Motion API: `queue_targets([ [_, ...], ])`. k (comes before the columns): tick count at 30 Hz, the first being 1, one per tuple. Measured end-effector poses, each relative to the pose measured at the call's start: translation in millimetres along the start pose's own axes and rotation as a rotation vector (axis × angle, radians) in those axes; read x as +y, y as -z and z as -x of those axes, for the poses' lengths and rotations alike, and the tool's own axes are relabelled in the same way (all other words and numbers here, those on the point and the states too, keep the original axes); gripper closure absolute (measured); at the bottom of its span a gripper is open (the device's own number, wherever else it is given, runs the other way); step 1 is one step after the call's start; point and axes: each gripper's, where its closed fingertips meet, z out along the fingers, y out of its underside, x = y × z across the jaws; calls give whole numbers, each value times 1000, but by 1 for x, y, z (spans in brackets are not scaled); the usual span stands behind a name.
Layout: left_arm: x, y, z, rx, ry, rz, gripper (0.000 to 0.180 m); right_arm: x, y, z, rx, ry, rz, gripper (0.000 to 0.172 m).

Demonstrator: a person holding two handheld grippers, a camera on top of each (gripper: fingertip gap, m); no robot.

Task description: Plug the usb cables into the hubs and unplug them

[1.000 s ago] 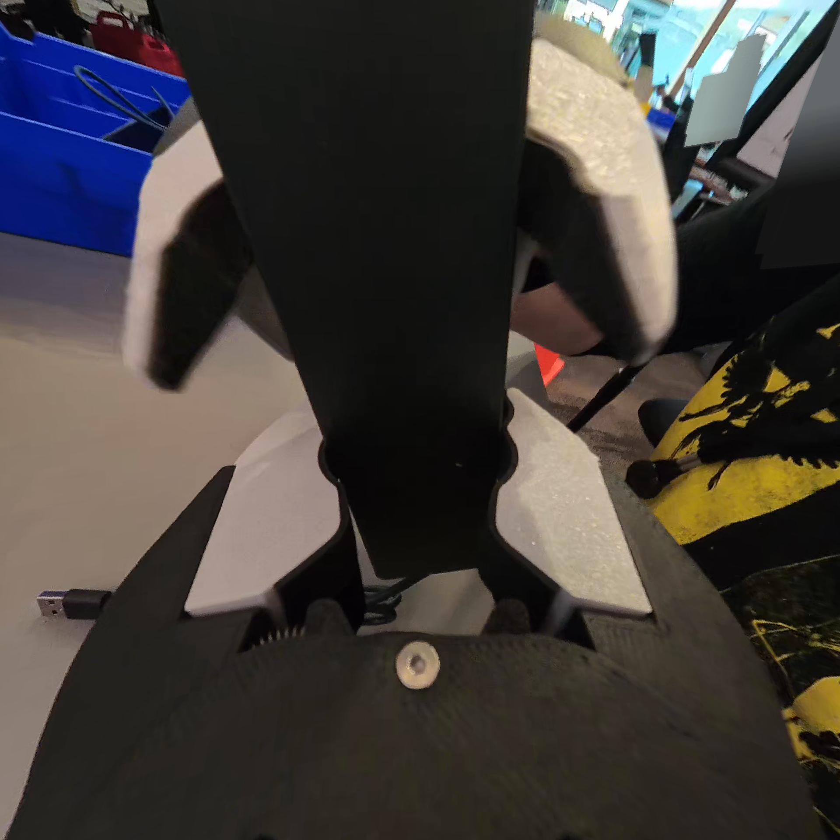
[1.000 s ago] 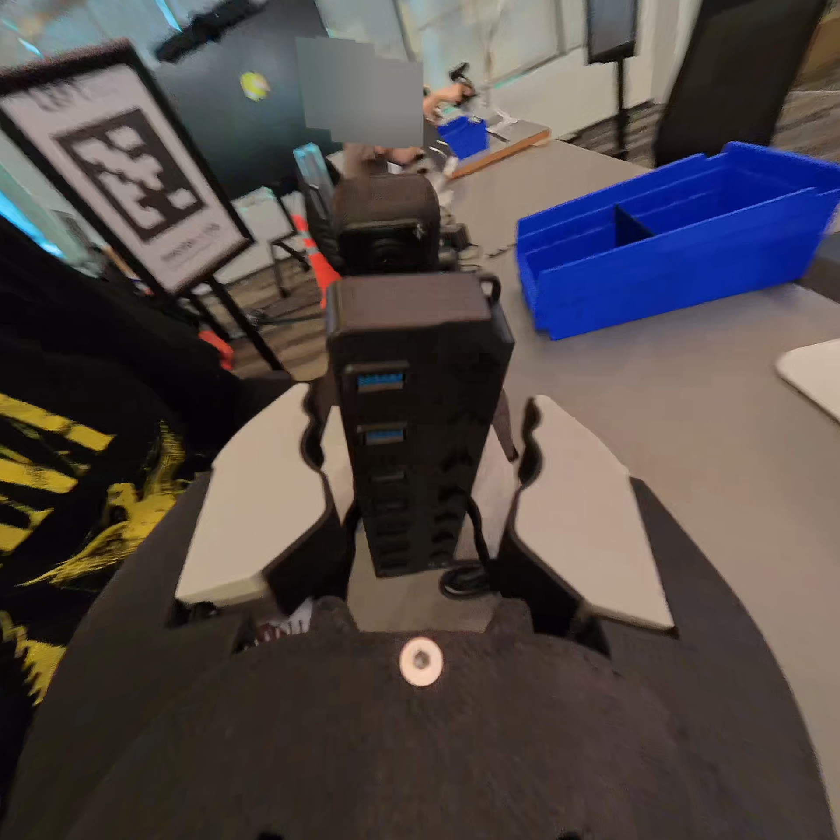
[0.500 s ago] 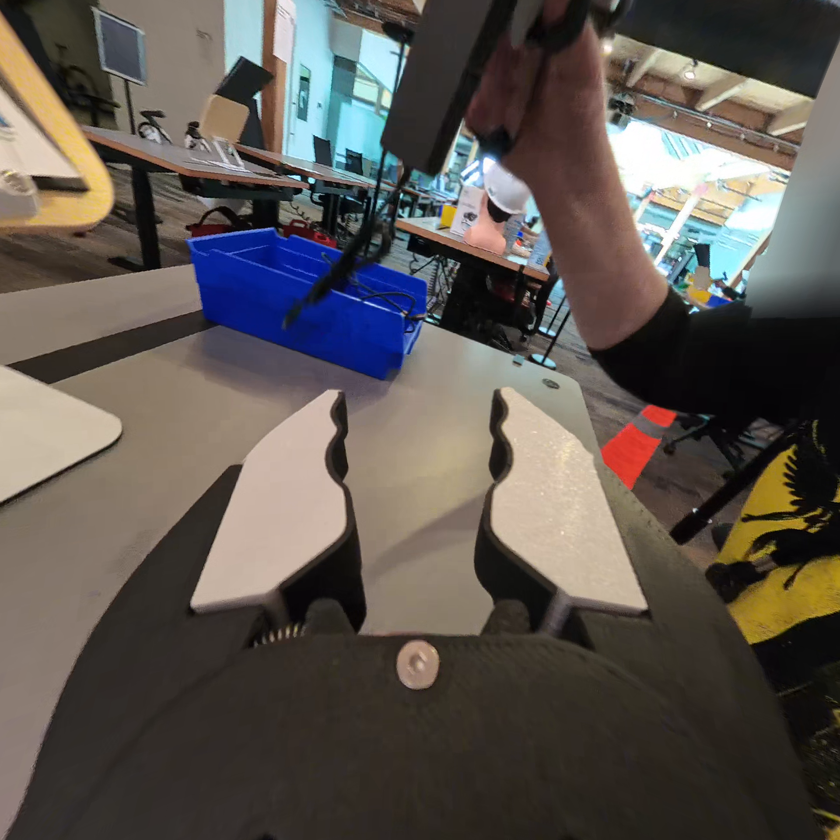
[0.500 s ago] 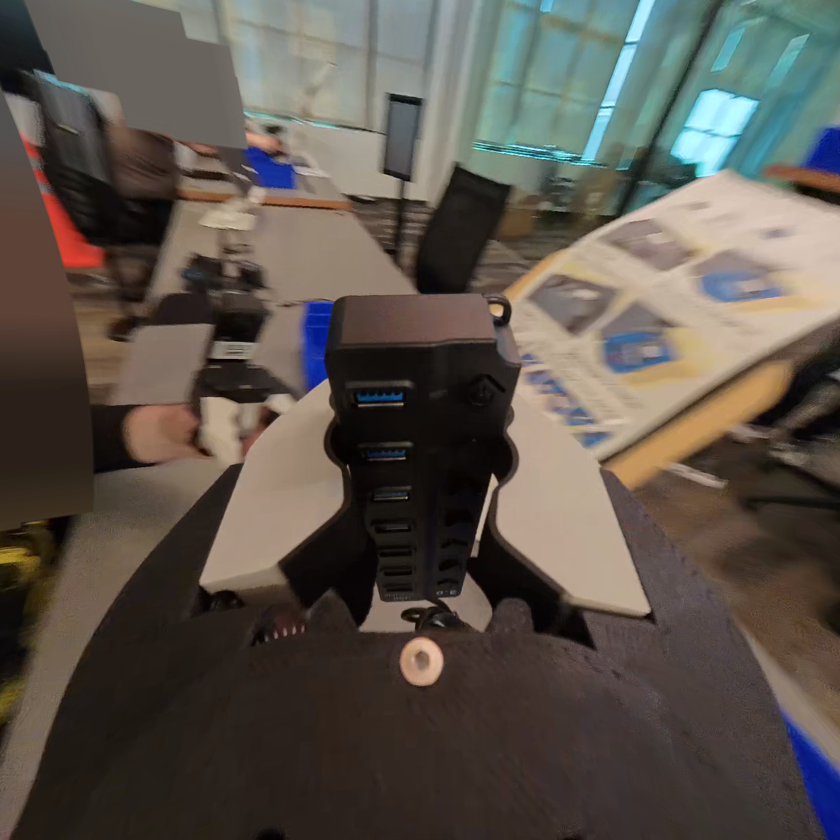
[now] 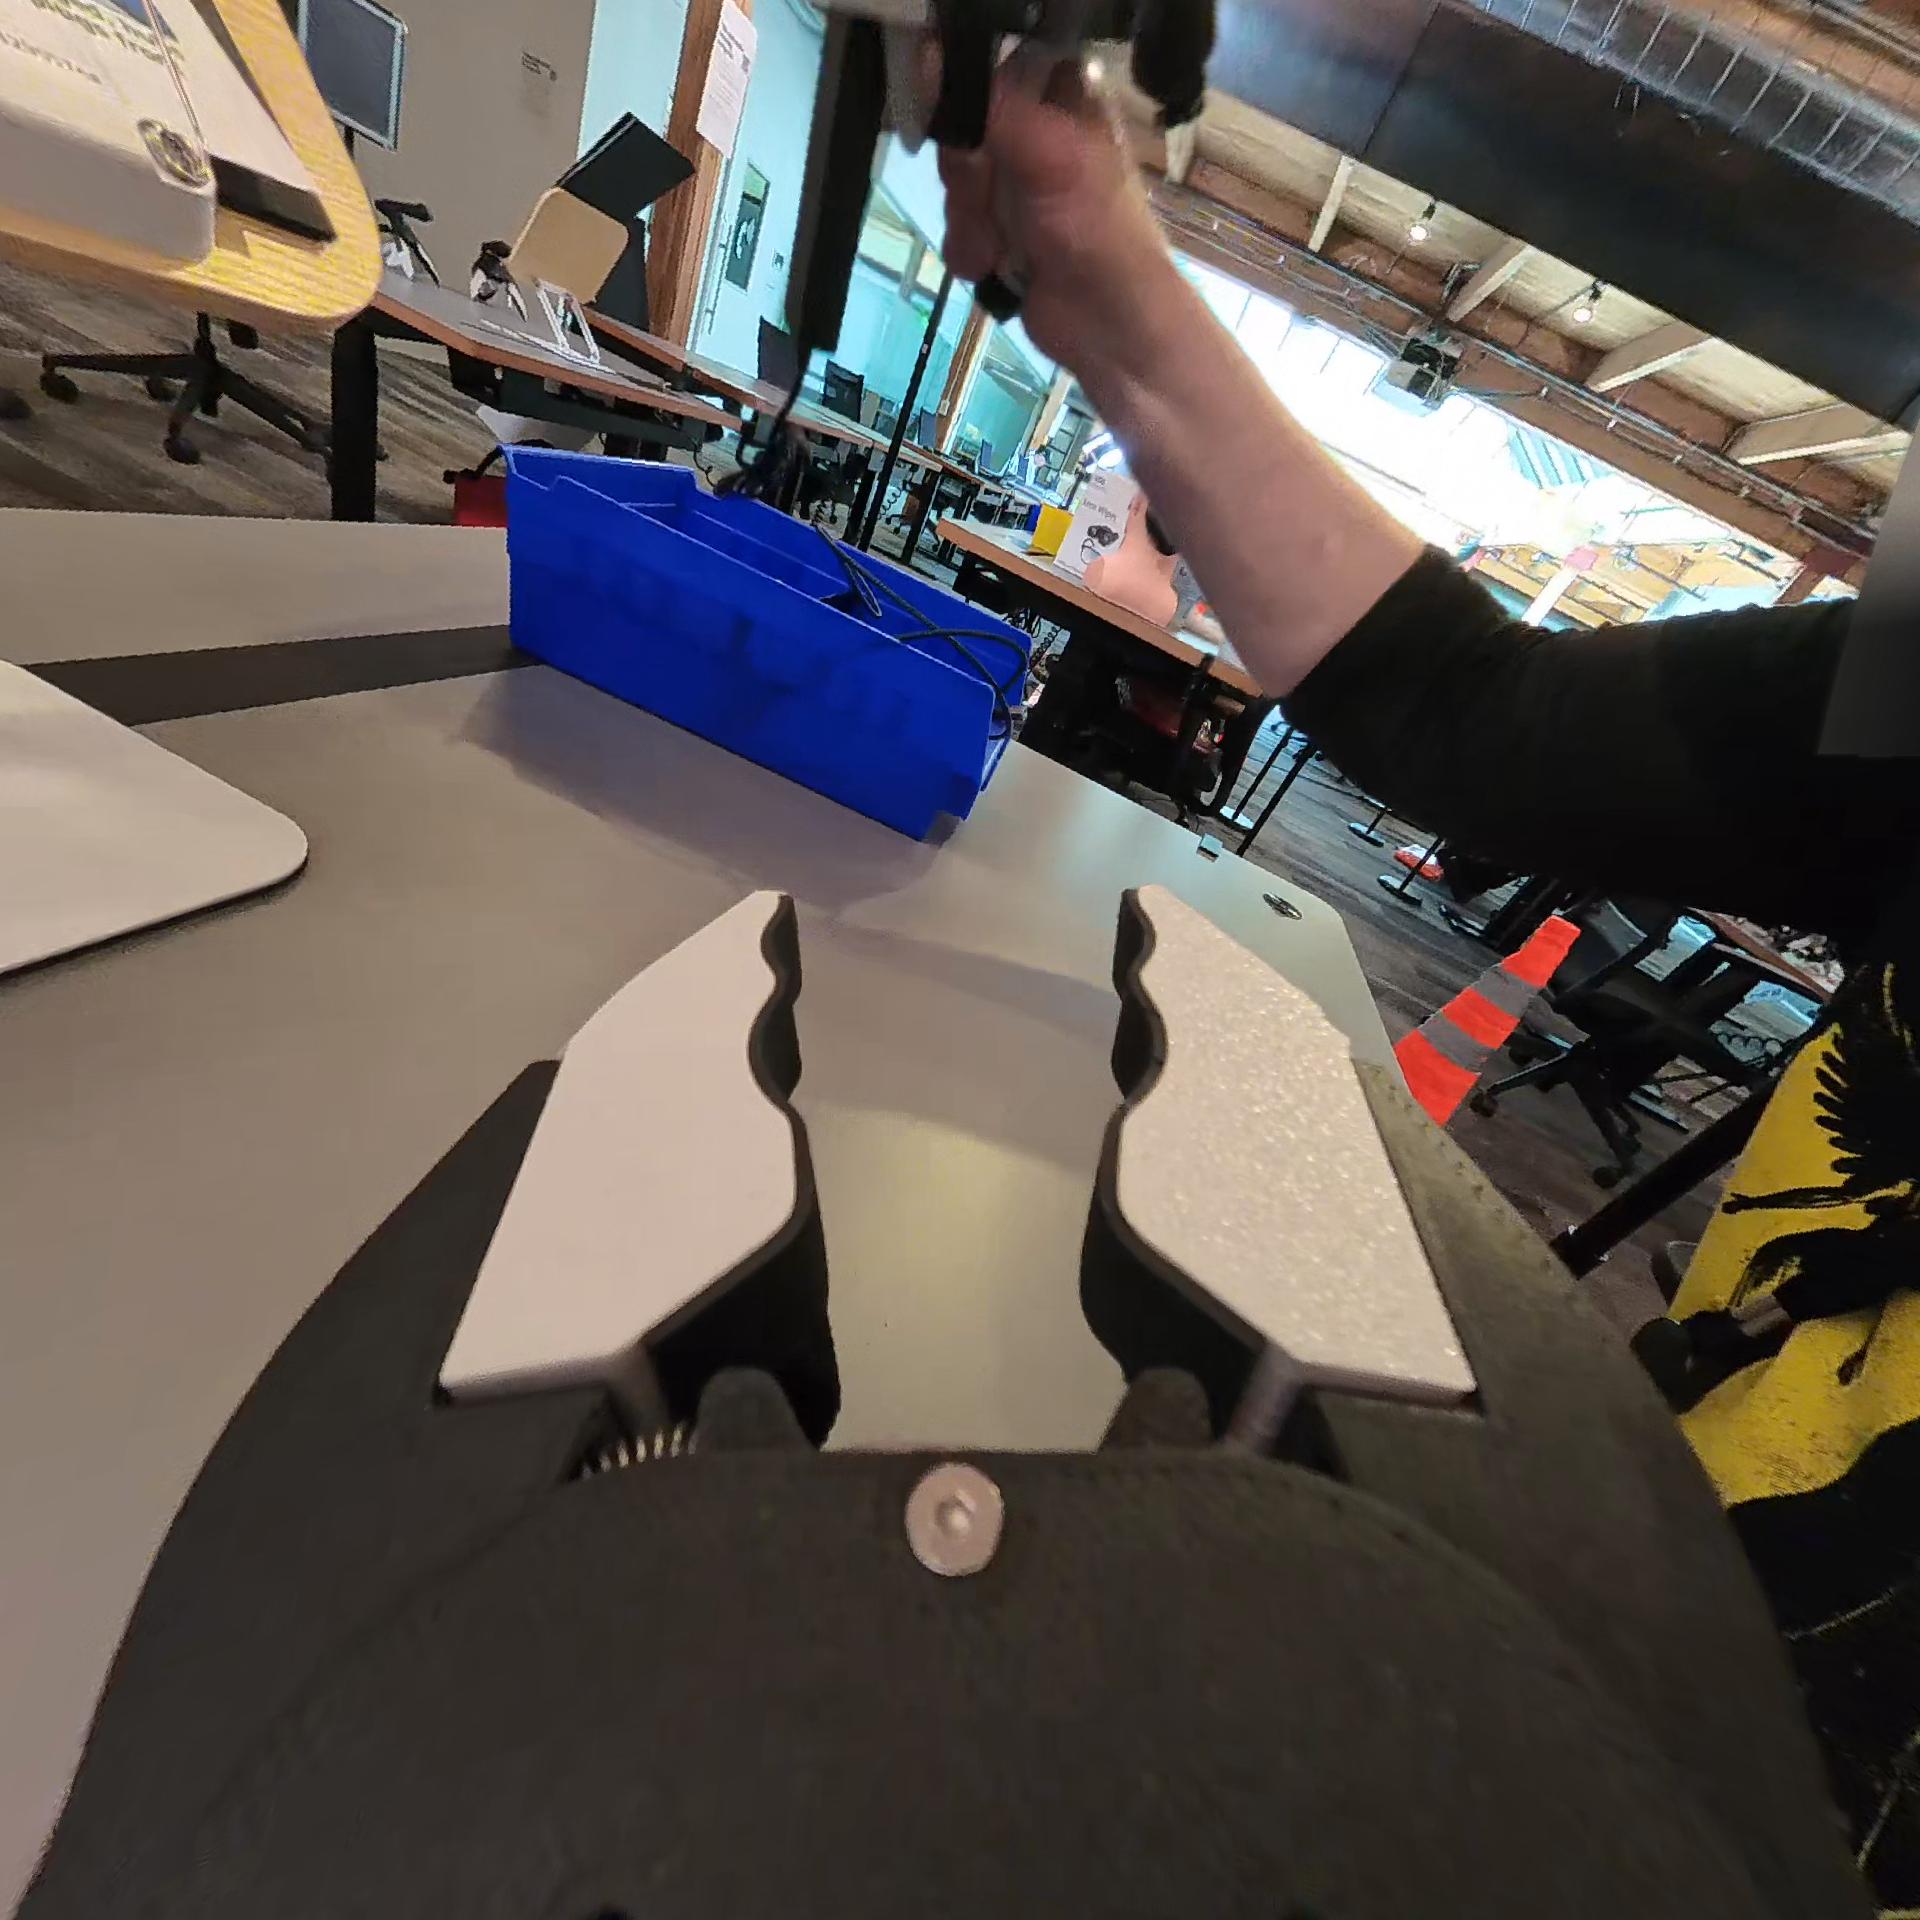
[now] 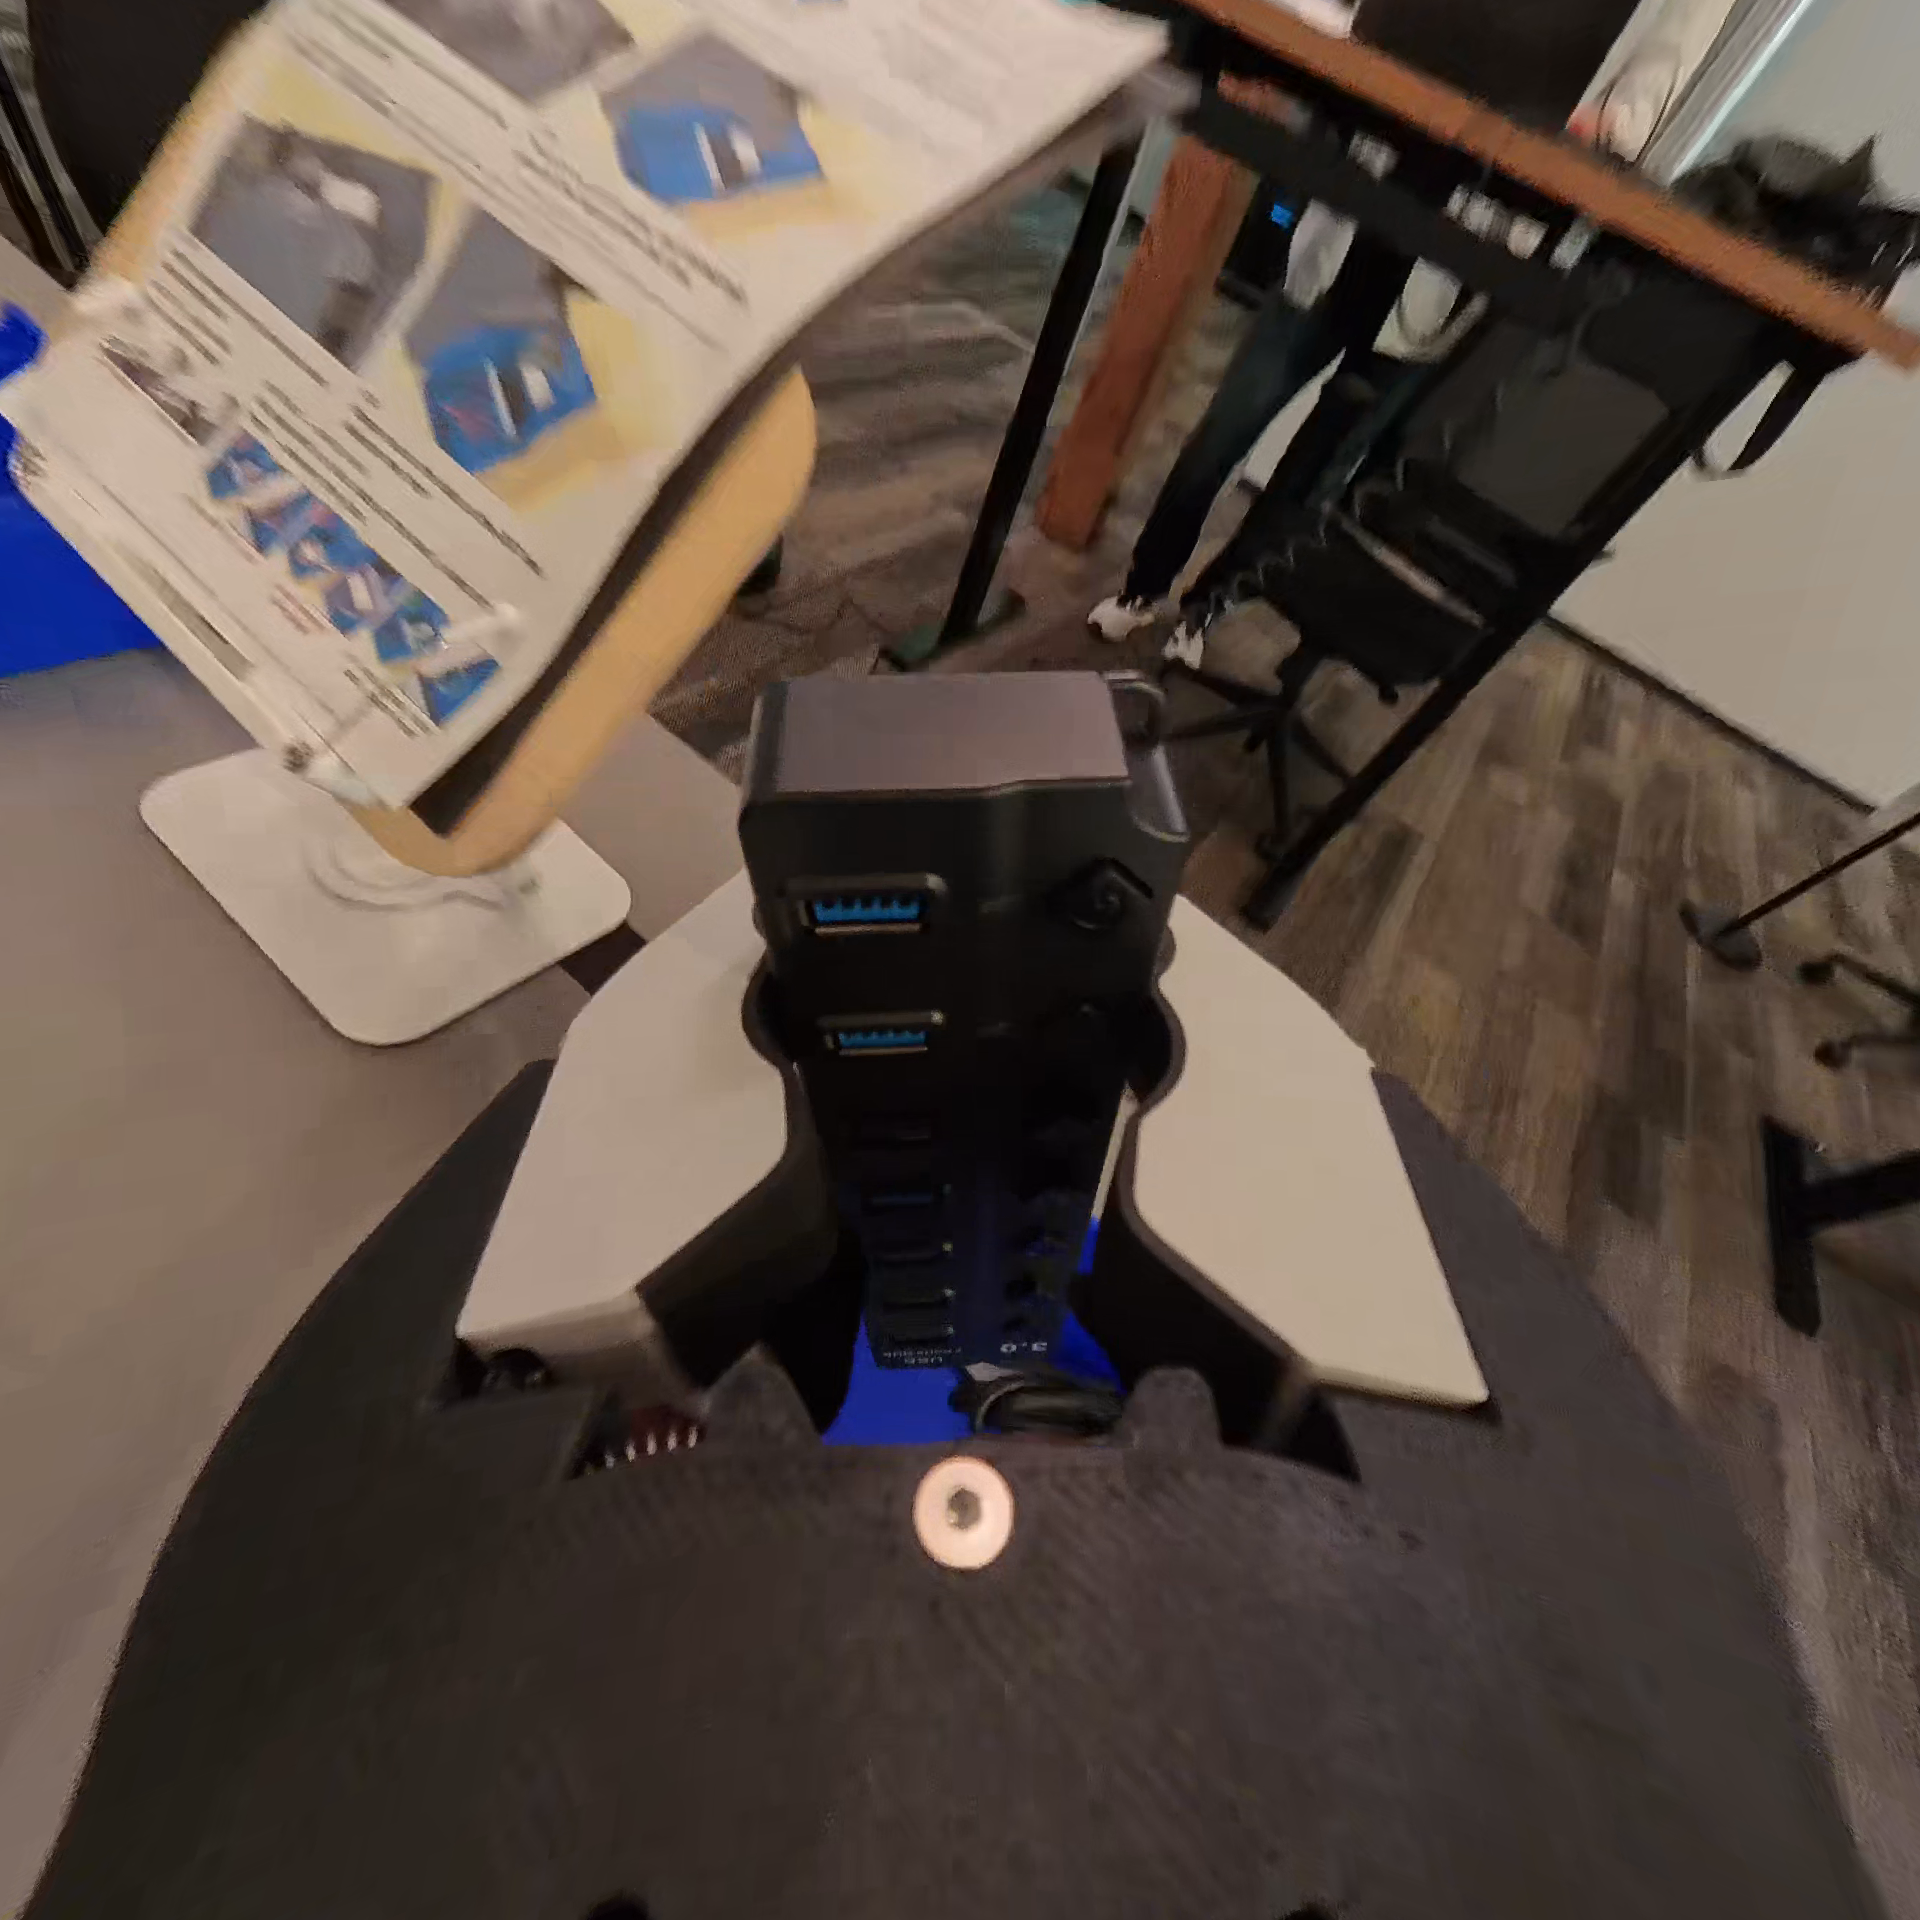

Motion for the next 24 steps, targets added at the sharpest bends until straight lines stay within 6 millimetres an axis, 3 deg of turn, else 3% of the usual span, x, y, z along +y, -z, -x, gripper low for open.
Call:
queue_targets([
  [5, 3, -1, -3, 25, 15, 3, 122, 74, -49, -3, -69, -128, 98, 109],
  [8, 7, -1, -1, 22, 18, 17, 122, 128, -76, -3, -90, -288, 217, 110],
  [11, 9, -2, 0, 27, 27, 18, 121, 182, -94, -3, -91, -463, 363, 109],
  [12, 10, -3, 0, 29, 29, 22, 121, 190, -97, -3, -94, -505, 380, 108],
  [17, 11, -6, -1, 42, 43, 28, 120, 202, -92, -19, -98, -682, 480, 109],
  [21, 13, -6, -1, 40, 44, 34, 119, 178, -81, -42, -158, -986, 241, 110],
  [23, 12, -6, -1, 53, 59, 23, 119, 164, -77, -37, -242, -1092, 133, 111],
  [24, 12, -6, -1, 53, 62, 24, 119, 166, -78, -31, -261, -1111, 135, 111],
])
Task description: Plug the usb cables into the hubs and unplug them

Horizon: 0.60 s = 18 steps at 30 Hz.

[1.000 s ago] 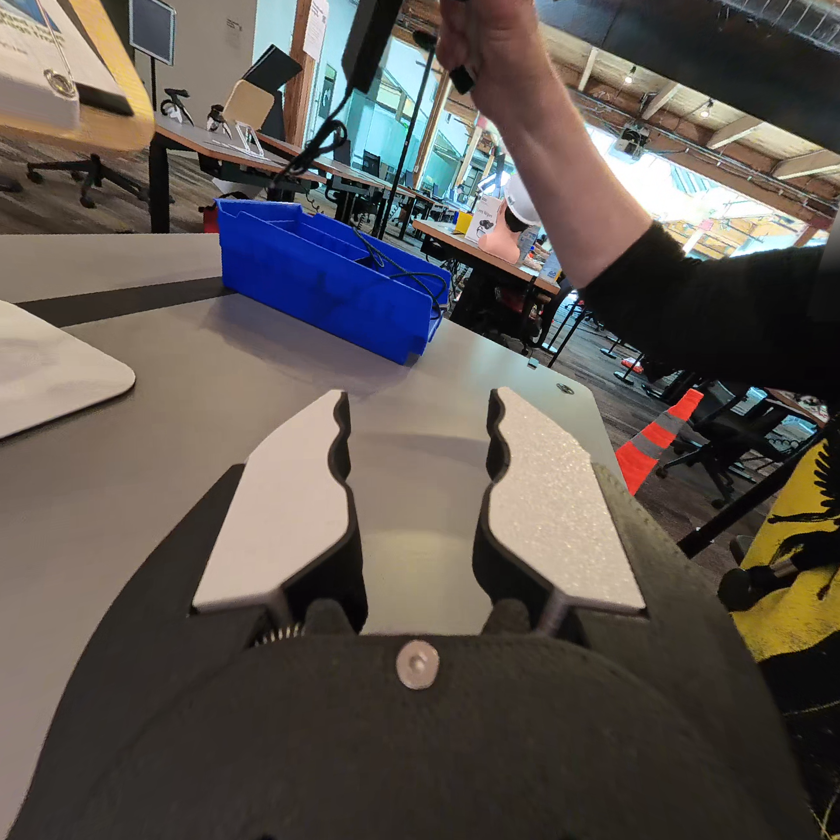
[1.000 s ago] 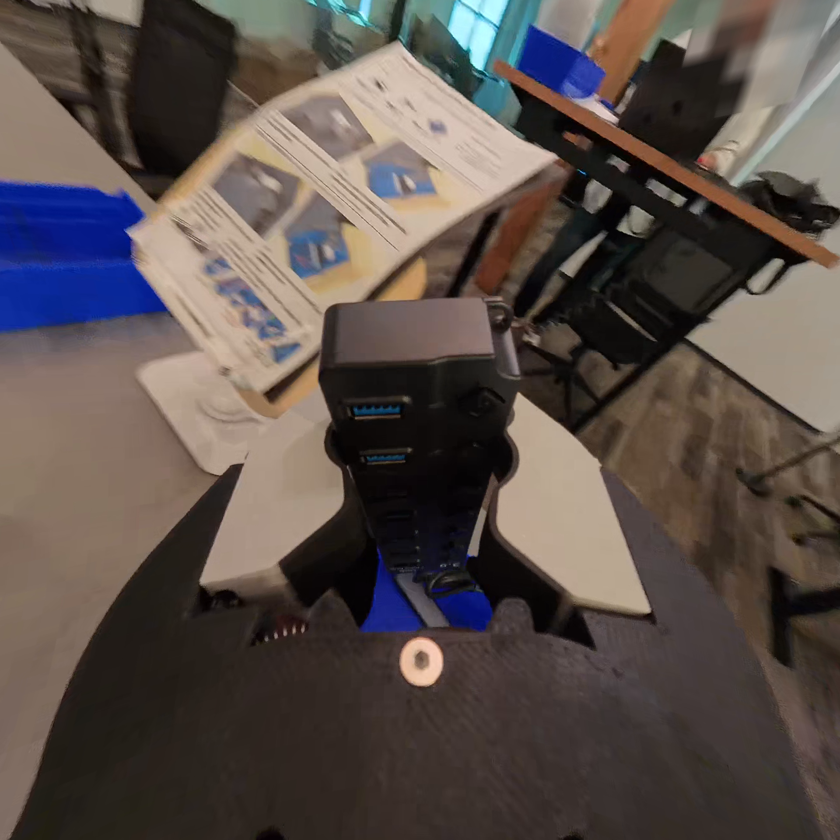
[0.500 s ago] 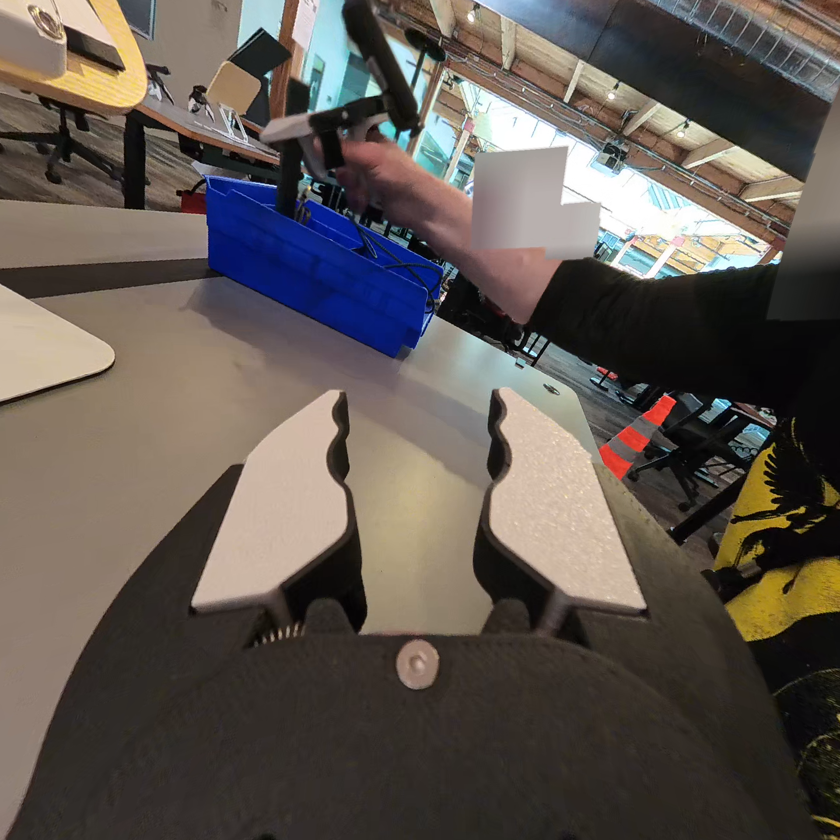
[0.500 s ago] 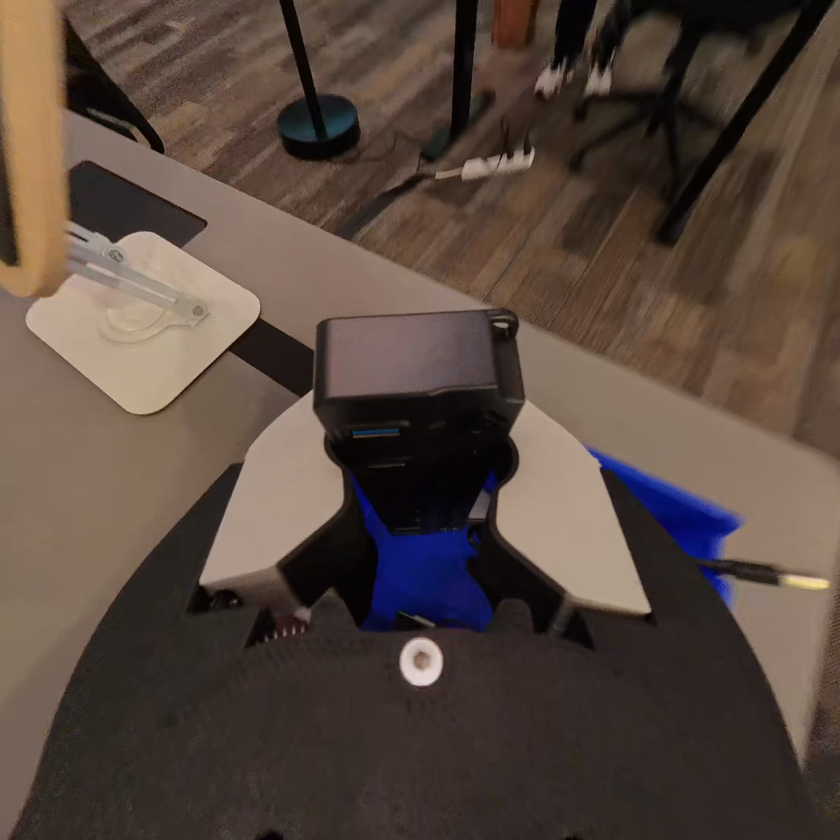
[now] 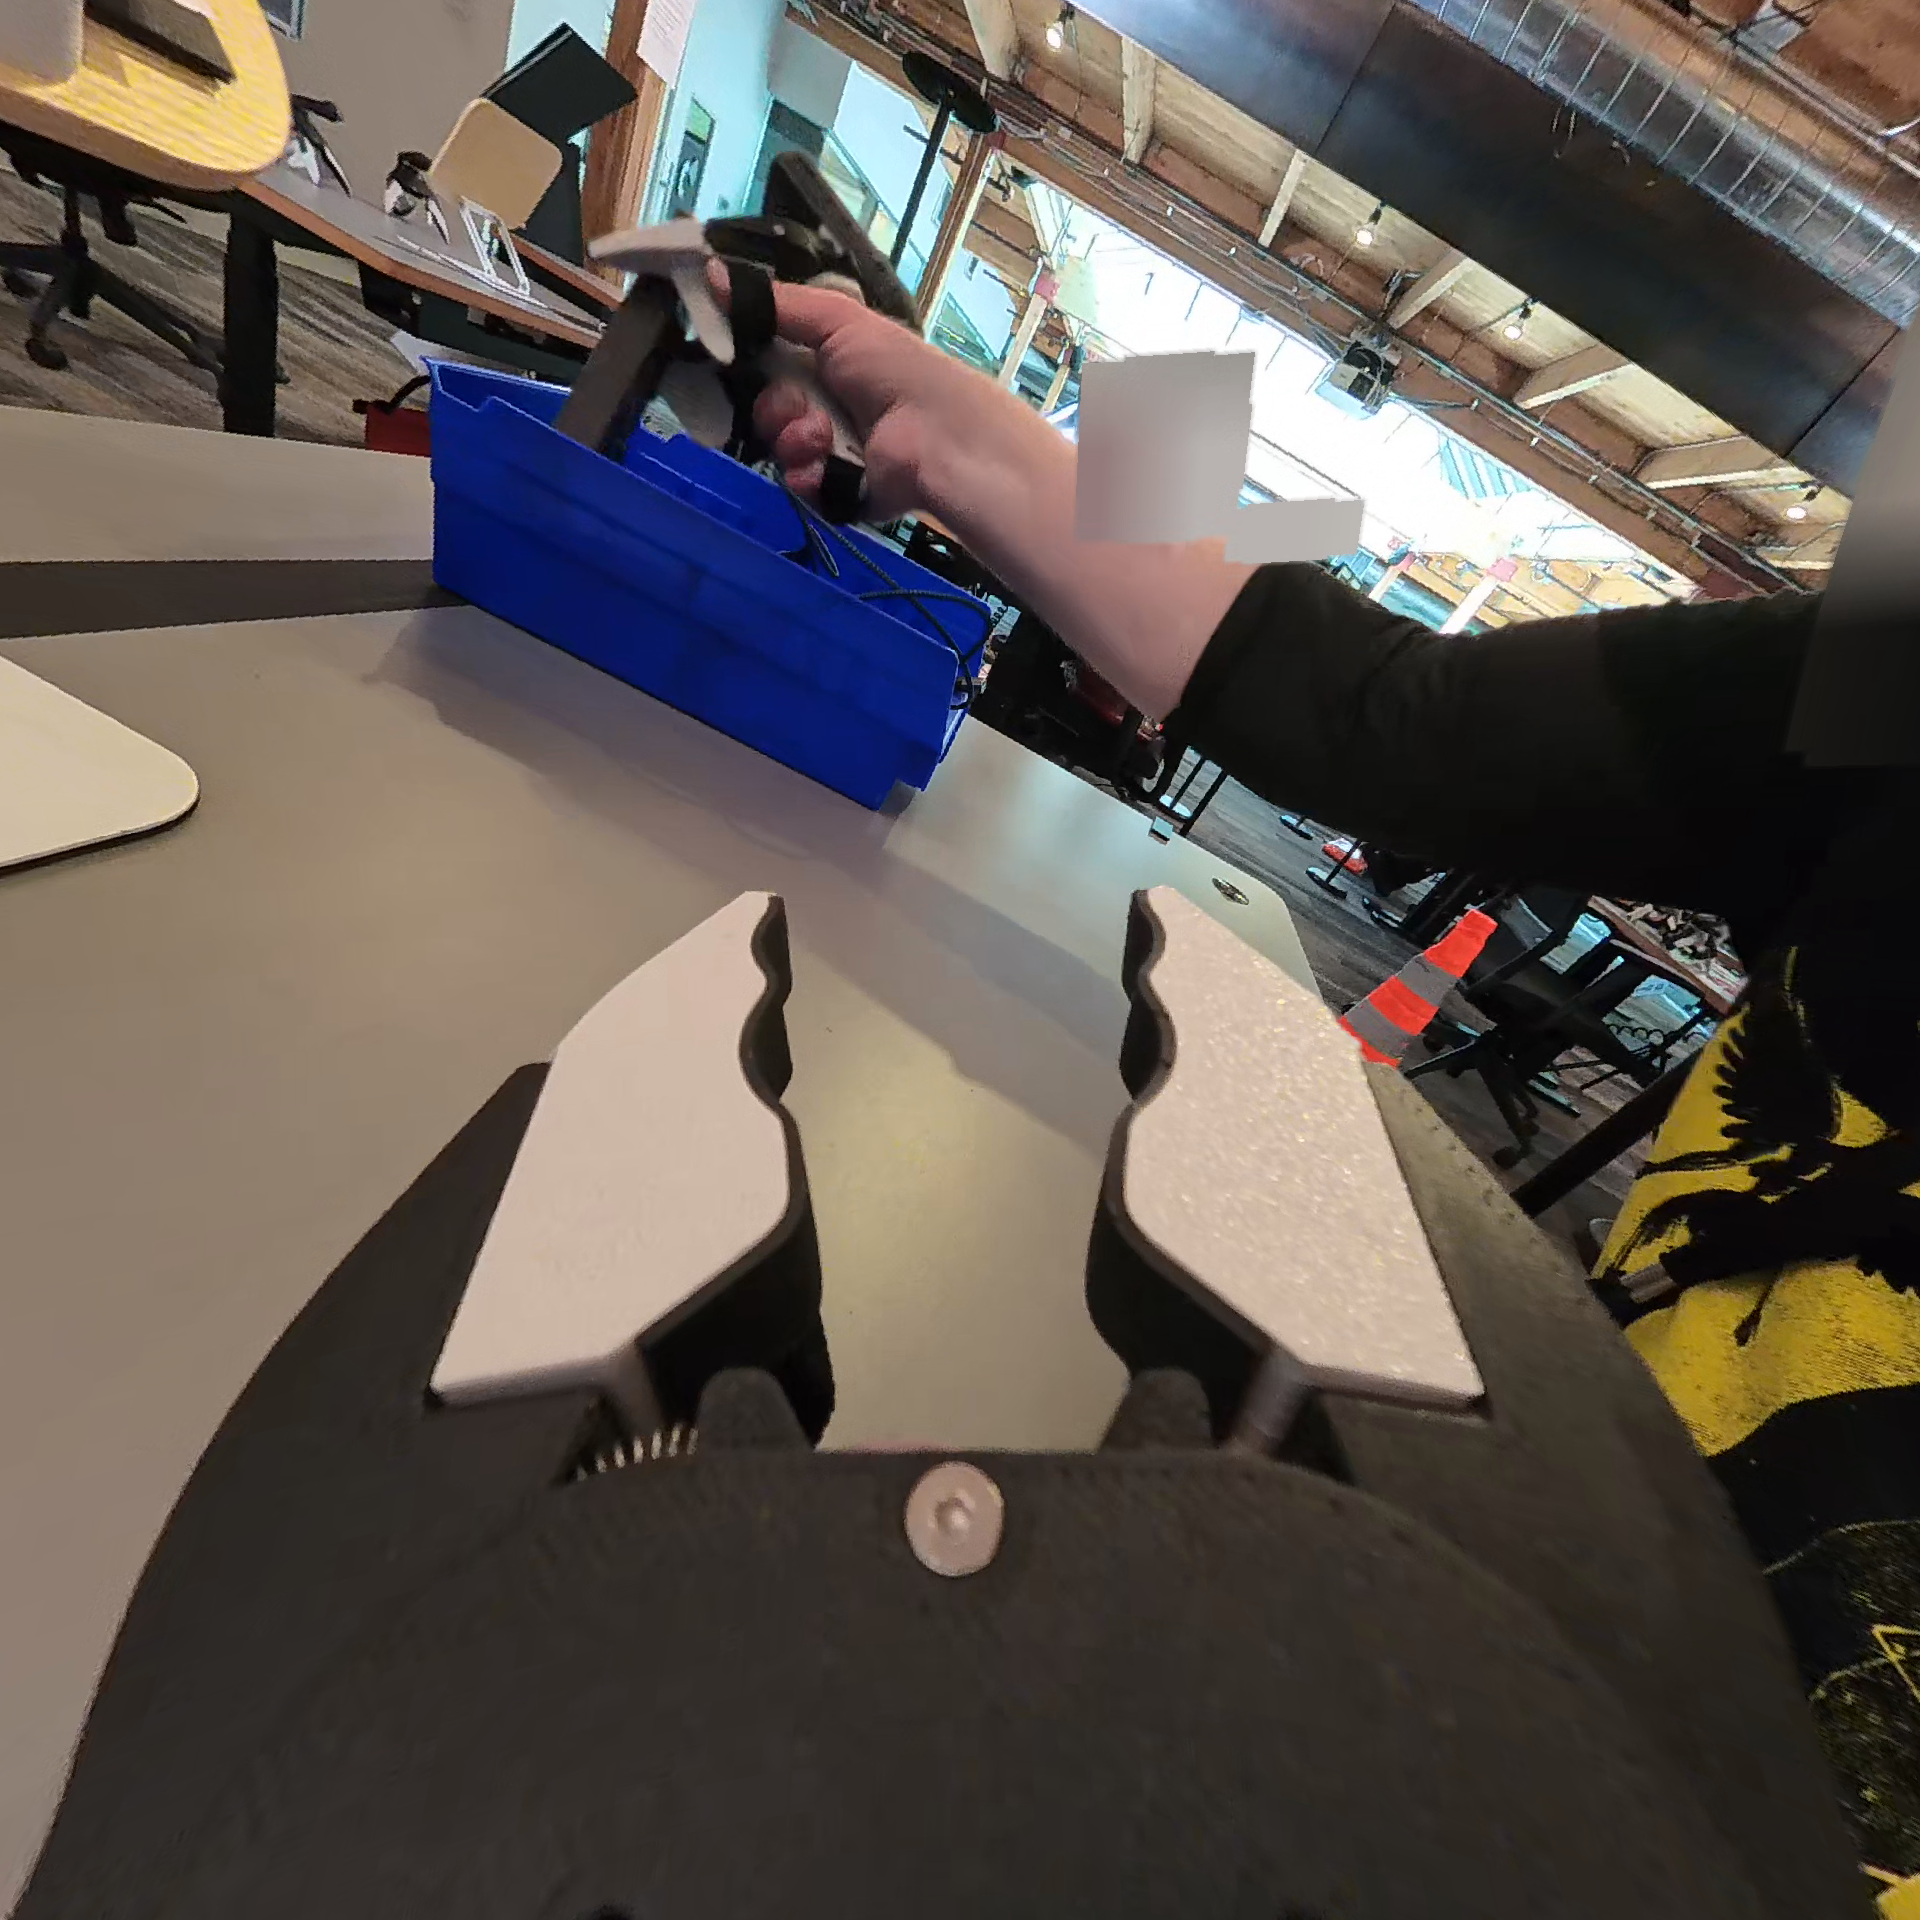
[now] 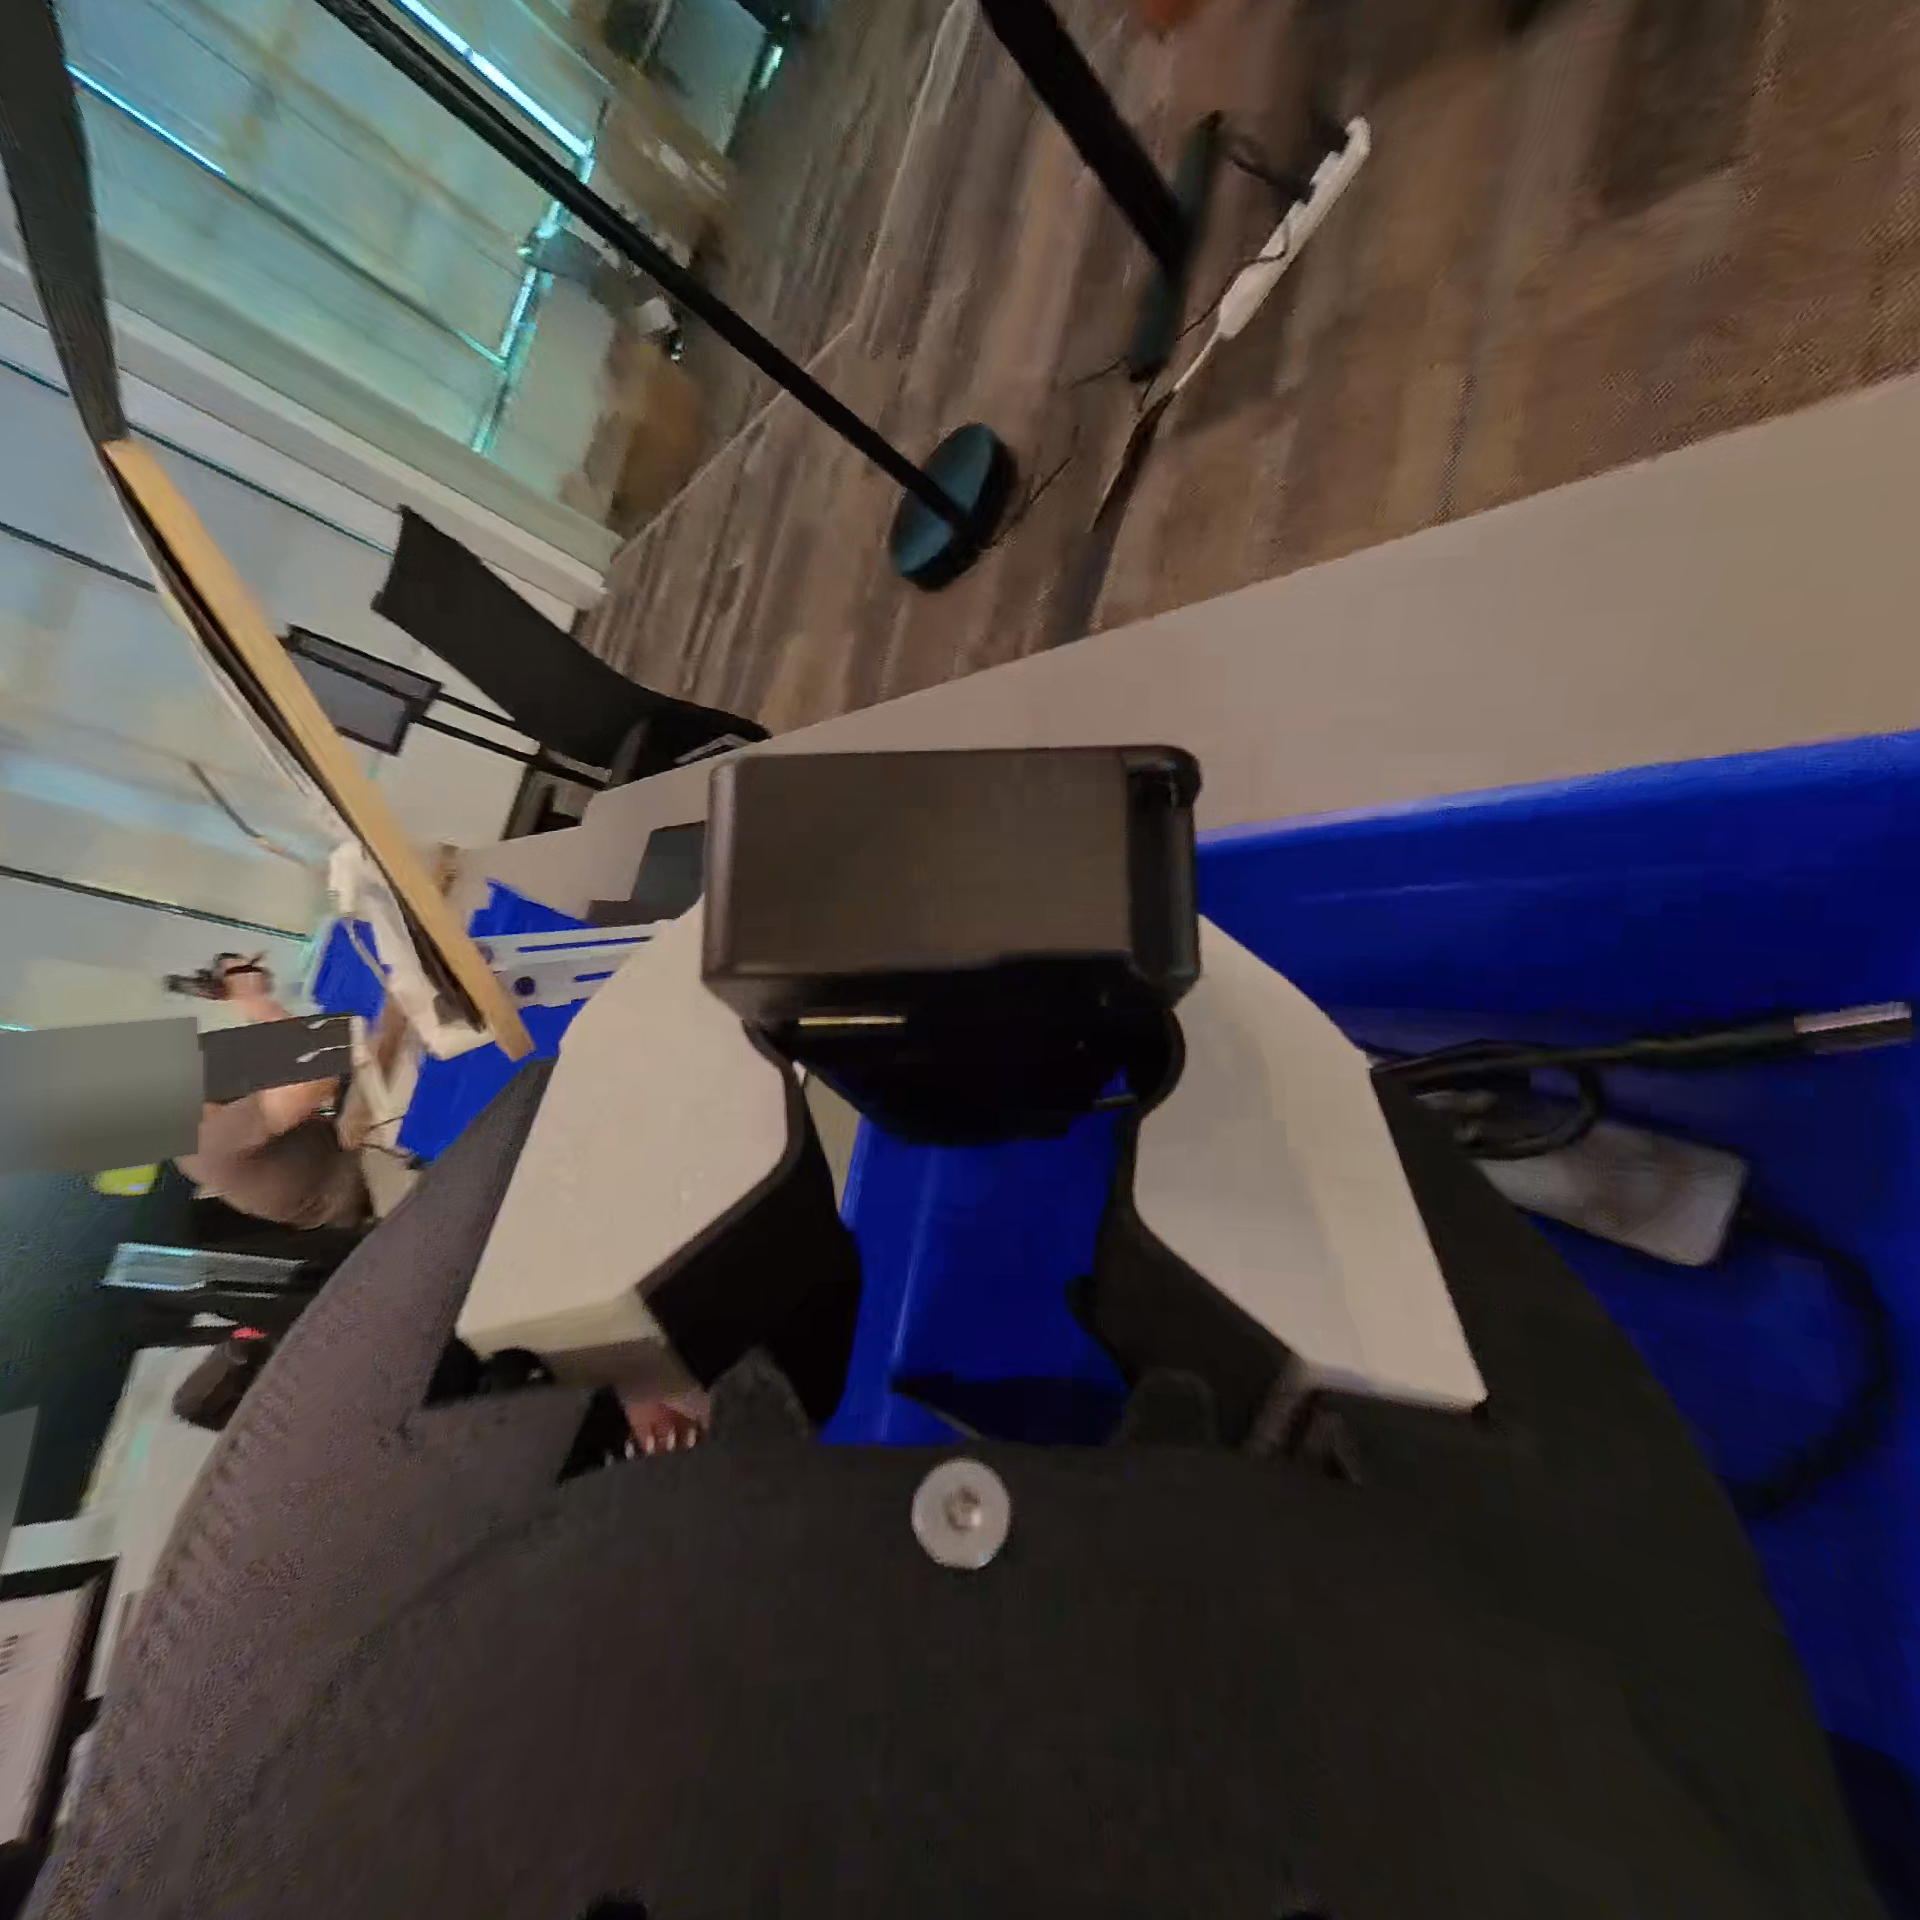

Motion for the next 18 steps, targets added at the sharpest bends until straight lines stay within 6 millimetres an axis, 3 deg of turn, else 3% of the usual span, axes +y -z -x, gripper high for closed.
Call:
queue_targets([
  [3, 1, -1, 0, 1, 0, 6, 118, 22, -7, -21, 83, -28, 101, 108],
  [4, 2, -1, 0, -3, 0, 8, 117, 31, -5, -38, 206, 17, 171, 107],
  [6, 2, -1, 1, -7, 11, 10, 113, 41, 5, -70, 474, 147, 290, 67],
  [8, 2, -1, 2, -11, 14, 9, 111, 42, 8, -67, 523, 214, 312, 51],
  [10, 1, 0, 4, -26, 8, 10, 109, 35, 18, -65, 598, 296, 301, 53],
  [13, 1, 1, 4, -33, 4, 12, 106, 31, 28, -60, 604, 312, 304, 41],
  [15, 0, 2, 4, -44, -6, 13, 105, 24, 47, -61, 696, 393, 300, 43],
  [18, -2, 5, 6, -67, -17, 13, 104, 16, 68, -45, 705, 468, 241, 52],
])
